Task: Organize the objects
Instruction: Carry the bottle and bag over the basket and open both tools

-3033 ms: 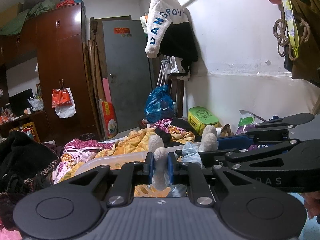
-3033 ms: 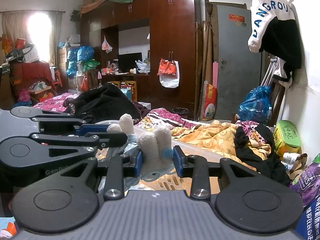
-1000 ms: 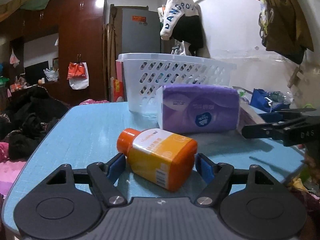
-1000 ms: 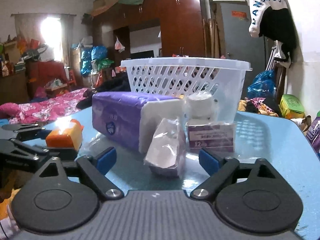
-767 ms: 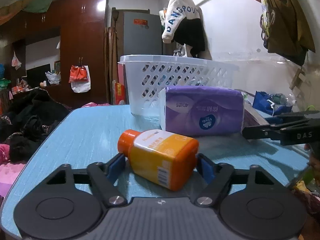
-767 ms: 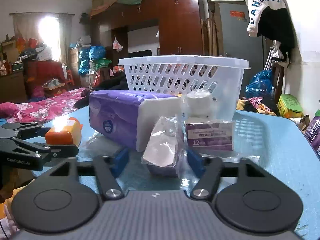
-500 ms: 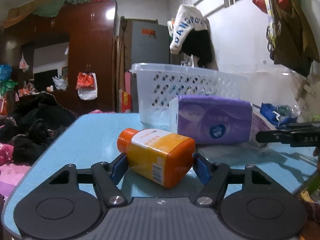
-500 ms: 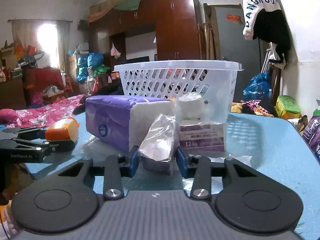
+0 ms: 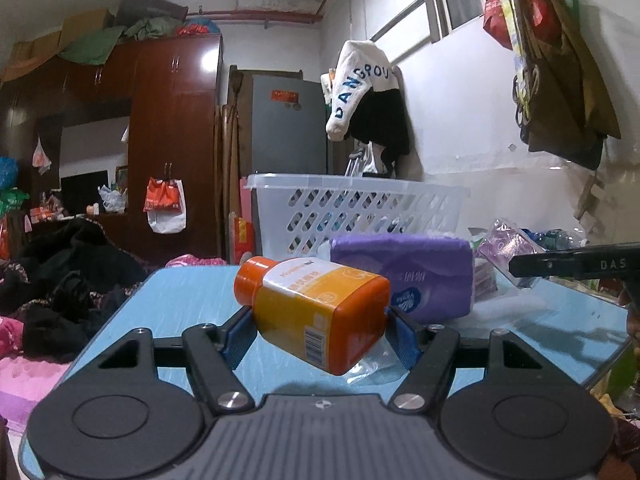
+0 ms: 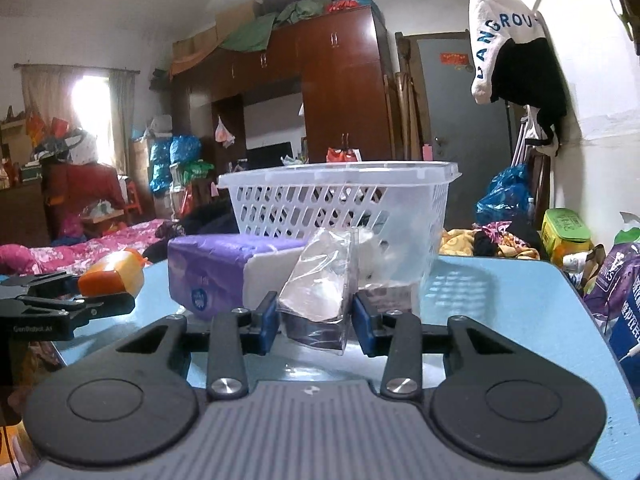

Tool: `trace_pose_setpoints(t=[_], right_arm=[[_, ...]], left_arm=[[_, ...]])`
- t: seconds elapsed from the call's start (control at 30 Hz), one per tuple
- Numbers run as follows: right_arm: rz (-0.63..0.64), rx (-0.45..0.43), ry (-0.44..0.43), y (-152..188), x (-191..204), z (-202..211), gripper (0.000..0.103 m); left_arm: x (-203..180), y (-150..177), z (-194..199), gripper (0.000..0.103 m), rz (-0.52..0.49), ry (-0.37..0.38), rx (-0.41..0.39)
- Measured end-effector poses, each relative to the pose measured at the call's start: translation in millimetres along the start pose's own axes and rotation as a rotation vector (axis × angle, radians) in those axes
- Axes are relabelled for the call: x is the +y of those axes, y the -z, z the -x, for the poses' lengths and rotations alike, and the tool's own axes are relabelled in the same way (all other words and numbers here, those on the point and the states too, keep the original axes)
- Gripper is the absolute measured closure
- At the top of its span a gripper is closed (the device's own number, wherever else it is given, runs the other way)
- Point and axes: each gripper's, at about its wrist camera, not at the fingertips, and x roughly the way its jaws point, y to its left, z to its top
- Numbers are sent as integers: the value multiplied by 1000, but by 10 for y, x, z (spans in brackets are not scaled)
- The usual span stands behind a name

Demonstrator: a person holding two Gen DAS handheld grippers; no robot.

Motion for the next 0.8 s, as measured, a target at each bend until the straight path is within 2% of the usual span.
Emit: trace_pose_setpoints(t=[0.1,0.23,0.37,0.47,0.57,0.63,0.73,0.8], right_arm=[[-3,-21,-8,-71,-12,52,60],[20,-53,2,-309,-22,86,60],[33,-68,-9,-745,-73,-56,60],[78,-72,15,-1044,-57,-276,60],[97,-46,5,-1294,-87,-616,60],[120,-5,53,-1395,-126,-914,60],[105,105,118,-1428,-273,-1361,60],[59,149,105,-1401,-398,-1510,60]], left_arm=[[-12,-66,30,30,-2,6,-19],[5,-318,40,30,8,44,-53],[55,-802,-81,30,16,77,-91],[70,-1206,-362,30,5,82,-86],[51,-1564,-786,30,-18,71,-25],[42,-1755,-1158,30,-17,77,52],[-5,-1859,-1675,30,-55,35,177],[-10,-1853,-1875,30,-70,12,215]])
